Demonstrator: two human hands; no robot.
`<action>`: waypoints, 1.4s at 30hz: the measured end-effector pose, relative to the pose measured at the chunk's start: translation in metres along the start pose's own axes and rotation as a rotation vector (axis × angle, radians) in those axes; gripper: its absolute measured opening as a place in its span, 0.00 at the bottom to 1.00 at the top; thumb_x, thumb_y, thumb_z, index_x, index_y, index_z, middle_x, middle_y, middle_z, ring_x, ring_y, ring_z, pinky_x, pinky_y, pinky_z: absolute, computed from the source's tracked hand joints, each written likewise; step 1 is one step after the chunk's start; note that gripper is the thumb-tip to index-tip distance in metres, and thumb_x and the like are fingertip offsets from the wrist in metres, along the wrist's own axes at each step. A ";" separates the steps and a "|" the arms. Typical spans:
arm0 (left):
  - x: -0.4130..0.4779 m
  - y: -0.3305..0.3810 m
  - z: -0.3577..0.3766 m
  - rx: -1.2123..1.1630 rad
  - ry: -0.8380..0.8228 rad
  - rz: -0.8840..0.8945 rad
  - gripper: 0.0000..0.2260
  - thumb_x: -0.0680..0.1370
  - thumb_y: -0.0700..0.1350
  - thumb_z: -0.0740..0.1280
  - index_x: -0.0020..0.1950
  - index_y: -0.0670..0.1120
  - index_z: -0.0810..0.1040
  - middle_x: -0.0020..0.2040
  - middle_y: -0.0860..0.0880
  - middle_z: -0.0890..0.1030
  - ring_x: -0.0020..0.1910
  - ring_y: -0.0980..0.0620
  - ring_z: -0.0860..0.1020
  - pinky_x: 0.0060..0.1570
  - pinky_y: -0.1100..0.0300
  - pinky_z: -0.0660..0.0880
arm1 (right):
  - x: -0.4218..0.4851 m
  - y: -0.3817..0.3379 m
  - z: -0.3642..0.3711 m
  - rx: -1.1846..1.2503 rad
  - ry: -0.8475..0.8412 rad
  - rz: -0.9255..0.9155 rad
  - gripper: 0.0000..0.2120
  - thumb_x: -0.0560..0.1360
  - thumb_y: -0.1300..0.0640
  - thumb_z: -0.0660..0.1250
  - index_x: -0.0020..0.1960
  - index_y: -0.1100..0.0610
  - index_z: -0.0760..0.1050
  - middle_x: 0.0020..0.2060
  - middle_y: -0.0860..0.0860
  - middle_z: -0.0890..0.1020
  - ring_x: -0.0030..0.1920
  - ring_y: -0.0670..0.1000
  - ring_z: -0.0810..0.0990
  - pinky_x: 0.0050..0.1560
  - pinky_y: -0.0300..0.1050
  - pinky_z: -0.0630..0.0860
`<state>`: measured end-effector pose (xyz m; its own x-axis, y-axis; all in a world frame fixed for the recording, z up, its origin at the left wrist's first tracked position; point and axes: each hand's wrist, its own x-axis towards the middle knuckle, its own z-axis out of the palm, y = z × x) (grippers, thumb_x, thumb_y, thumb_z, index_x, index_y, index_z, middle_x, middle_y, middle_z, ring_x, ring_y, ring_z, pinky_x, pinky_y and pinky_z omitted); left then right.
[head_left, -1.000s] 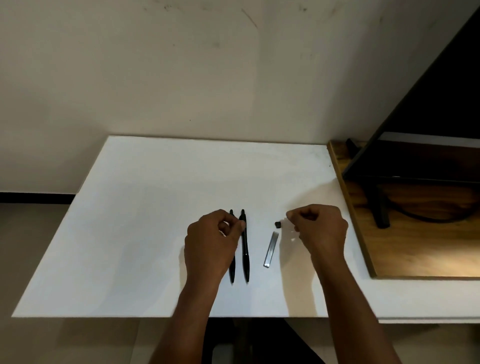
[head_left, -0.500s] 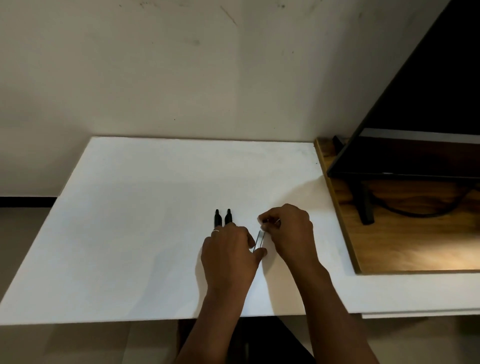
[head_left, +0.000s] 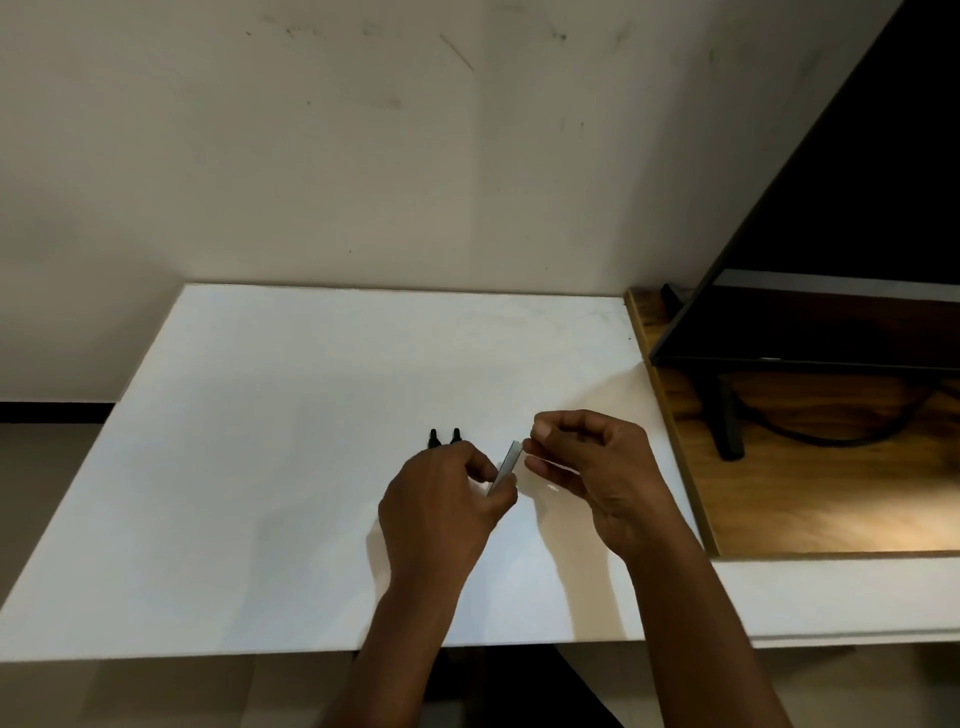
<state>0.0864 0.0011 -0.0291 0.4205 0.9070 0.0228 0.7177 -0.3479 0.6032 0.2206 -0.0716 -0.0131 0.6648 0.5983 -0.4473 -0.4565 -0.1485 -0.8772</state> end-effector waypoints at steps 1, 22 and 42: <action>0.001 0.000 -0.002 0.013 0.015 0.002 0.11 0.68 0.62 0.73 0.40 0.55 0.83 0.36 0.56 0.84 0.37 0.55 0.79 0.30 0.64 0.65 | 0.000 -0.001 0.001 0.013 -0.008 0.003 0.06 0.73 0.68 0.74 0.49 0.66 0.84 0.40 0.59 0.86 0.44 0.58 0.88 0.44 0.46 0.84; 0.005 -0.006 -0.015 -0.119 -0.001 0.049 0.09 0.70 0.59 0.76 0.40 0.55 0.84 0.35 0.58 0.85 0.33 0.58 0.79 0.32 0.62 0.71 | 0.001 -0.002 0.007 -0.018 -0.116 -0.084 0.06 0.71 0.68 0.74 0.49 0.65 0.85 0.42 0.62 0.87 0.42 0.56 0.88 0.44 0.43 0.84; 0.013 -0.016 -0.016 -0.692 -0.190 -0.231 0.06 0.67 0.46 0.81 0.39 0.49 0.86 0.32 0.51 0.86 0.31 0.51 0.86 0.39 0.54 0.85 | -0.004 0.002 0.018 0.045 -0.118 -0.092 0.07 0.72 0.66 0.74 0.49 0.66 0.85 0.45 0.62 0.87 0.44 0.58 0.88 0.45 0.44 0.84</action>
<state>0.0714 0.0224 -0.0254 0.4351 0.8605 -0.2650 0.3129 0.1315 0.9406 0.2068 -0.0599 -0.0097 0.6319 0.6969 -0.3392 -0.4247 -0.0547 -0.9037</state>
